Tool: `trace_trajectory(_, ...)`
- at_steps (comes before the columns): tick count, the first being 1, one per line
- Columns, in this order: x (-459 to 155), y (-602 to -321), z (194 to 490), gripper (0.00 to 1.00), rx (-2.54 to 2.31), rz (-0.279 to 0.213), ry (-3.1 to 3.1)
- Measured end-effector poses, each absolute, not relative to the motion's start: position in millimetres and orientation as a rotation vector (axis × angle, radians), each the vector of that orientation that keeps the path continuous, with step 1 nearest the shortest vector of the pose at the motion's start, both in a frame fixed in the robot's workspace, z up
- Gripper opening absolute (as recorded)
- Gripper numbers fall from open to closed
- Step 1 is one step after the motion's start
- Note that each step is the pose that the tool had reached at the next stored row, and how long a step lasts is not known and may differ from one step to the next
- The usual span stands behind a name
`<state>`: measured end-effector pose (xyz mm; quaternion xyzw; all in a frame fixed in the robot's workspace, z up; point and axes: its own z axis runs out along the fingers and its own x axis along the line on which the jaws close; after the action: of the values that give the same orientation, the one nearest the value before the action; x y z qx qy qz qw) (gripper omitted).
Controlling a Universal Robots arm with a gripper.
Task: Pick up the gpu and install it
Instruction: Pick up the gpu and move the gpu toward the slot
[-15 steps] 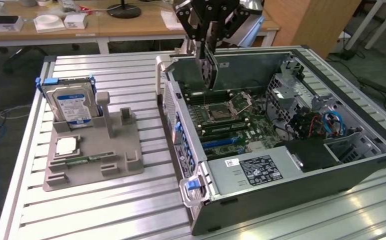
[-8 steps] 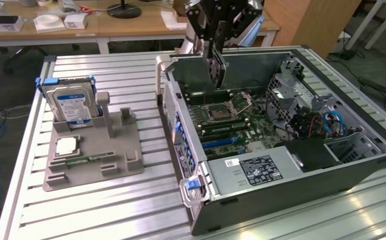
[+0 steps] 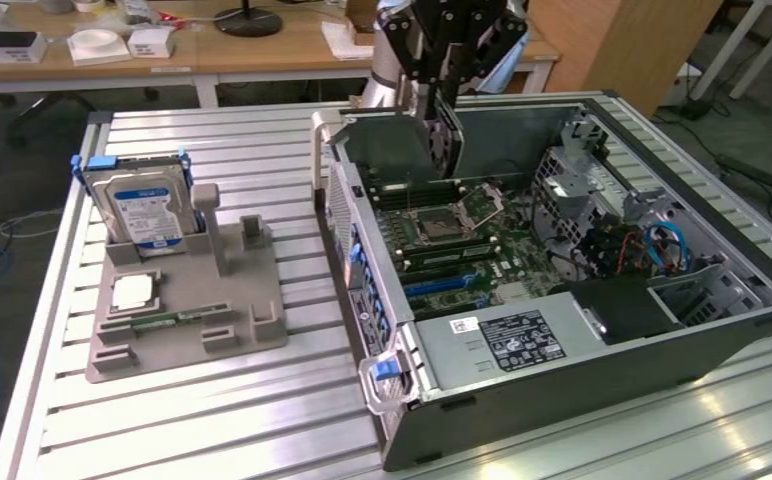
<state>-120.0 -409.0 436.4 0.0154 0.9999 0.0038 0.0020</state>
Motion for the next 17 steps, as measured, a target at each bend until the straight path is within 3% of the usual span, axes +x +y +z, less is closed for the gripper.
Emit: trace_trajectory(17, -68, -409, 437, 0.26, 0.048, 0.011, 3.139)
